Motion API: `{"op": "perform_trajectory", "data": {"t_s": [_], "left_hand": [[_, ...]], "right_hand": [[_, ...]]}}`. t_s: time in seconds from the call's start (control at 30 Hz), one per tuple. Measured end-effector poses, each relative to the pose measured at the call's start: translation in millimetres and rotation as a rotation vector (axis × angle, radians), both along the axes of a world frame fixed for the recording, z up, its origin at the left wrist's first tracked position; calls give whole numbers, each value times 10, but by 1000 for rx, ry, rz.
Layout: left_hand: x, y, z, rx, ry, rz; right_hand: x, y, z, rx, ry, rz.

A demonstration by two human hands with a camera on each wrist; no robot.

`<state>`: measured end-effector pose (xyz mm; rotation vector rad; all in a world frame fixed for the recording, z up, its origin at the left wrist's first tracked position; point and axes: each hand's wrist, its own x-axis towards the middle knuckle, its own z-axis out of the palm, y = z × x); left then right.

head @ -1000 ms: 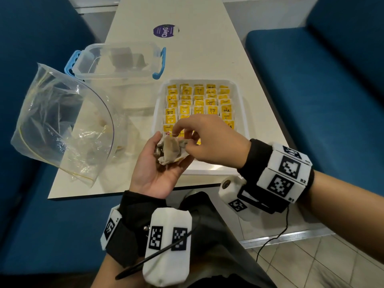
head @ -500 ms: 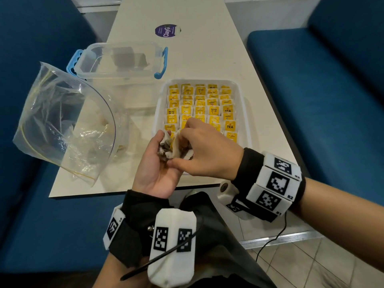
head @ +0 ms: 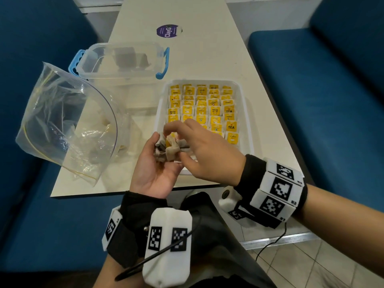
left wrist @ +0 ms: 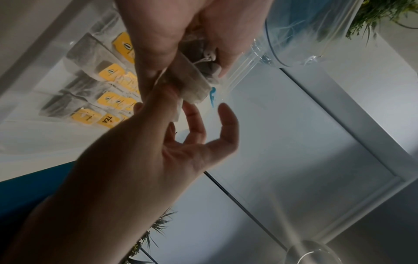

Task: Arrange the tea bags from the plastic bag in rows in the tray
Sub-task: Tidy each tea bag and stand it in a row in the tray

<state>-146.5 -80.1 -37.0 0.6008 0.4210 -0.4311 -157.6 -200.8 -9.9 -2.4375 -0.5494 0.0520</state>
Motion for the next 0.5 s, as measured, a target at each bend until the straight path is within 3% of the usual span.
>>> {"op": "perform_trajectory", "data": {"t_s": [0.33, 0.5], "left_hand": [[20, 39, -14, -50, 26, 54], [-2, 14, 20, -81, 29, 32]], "right_hand": [[-25, -59, 16, -109, 1, 109], [16, -103, 8, -111, -148, 87]]}}
